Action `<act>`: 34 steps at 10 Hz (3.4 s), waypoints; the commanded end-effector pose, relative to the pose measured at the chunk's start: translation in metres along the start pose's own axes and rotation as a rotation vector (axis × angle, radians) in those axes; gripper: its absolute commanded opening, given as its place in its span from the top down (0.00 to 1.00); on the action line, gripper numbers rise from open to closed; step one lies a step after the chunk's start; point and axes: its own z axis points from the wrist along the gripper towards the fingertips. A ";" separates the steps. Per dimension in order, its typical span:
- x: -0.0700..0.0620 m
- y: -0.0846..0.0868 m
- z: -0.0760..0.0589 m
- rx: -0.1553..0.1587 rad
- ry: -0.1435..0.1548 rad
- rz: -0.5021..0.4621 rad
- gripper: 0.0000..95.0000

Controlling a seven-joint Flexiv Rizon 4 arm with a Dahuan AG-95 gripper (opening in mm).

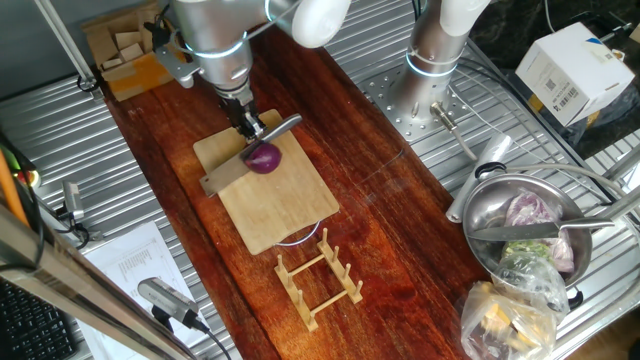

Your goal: Chop the onions

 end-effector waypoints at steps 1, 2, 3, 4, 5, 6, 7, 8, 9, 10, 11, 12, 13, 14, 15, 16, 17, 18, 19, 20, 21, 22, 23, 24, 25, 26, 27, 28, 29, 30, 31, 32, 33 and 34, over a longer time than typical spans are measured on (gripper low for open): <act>-0.001 0.001 -0.001 -0.002 0.007 -0.004 1.00; -0.001 0.000 0.004 0.000 0.008 -0.006 1.00; -0.001 0.000 0.011 0.000 0.005 -0.007 1.00; 0.001 0.000 0.020 0.003 -0.002 -0.012 1.00; 0.003 0.001 0.028 0.006 -0.009 -0.014 1.00; 0.004 0.001 0.031 0.008 -0.013 -0.015 1.00; 0.006 -0.001 0.028 0.047 -0.009 -0.037 1.00; 0.006 -0.003 0.021 0.036 -0.008 -0.039 1.00; 0.005 -0.003 0.013 0.029 -0.003 -0.032 1.00; 0.004 -0.002 0.007 0.023 0.005 -0.026 1.00; 0.004 -0.002 0.005 0.017 0.005 -0.023 1.00; 0.004 -0.002 0.005 0.012 0.002 -0.020 1.00; 0.004 -0.002 0.004 0.012 0.002 -0.019 1.00; 0.004 -0.002 0.004 0.013 0.002 -0.020 1.00; 0.004 -0.003 0.006 0.015 0.003 -0.021 1.00; 0.004 -0.005 0.010 0.016 0.003 -0.024 1.00; 0.003 -0.007 0.017 0.014 0.001 -0.025 1.00; 0.003 -0.005 0.029 0.015 -0.007 -0.026 1.00; 0.004 -0.004 0.033 0.030 -0.008 -0.027 1.00; 0.005 -0.005 0.031 0.066 -0.001 -0.045 1.00; 0.008 -0.010 0.023 0.088 0.005 -0.071 1.00; 0.008 -0.014 0.016 0.073 0.007 -0.075 1.00; 0.006 -0.014 0.010 0.064 0.012 -0.071 1.00; 0.005 -0.013 0.007 0.053 0.010 -0.064 1.00; 0.005 -0.013 0.006 0.050 0.009 -0.062 1.00; 0.004 -0.013 0.005 0.047 0.009 -0.062 1.00; 0.004 -0.013 0.005 0.047 0.009 -0.062 1.00; 0.004 -0.013 0.005 0.048 0.010 -0.061 1.00; 0.004 -0.013 0.005 0.048 0.011 -0.058 1.00; 0.003 -0.015 0.008 0.049 0.009 -0.058 1.00; 0.002 -0.016 0.010 0.052 0.010 -0.060 1.00; 0.000 -0.018 0.012 0.054 0.010 -0.060 1.00; -0.002 -0.020 0.014 0.056 0.008 -0.061 1.00; -0.002 -0.020 0.015 0.056 0.005 -0.060 1.00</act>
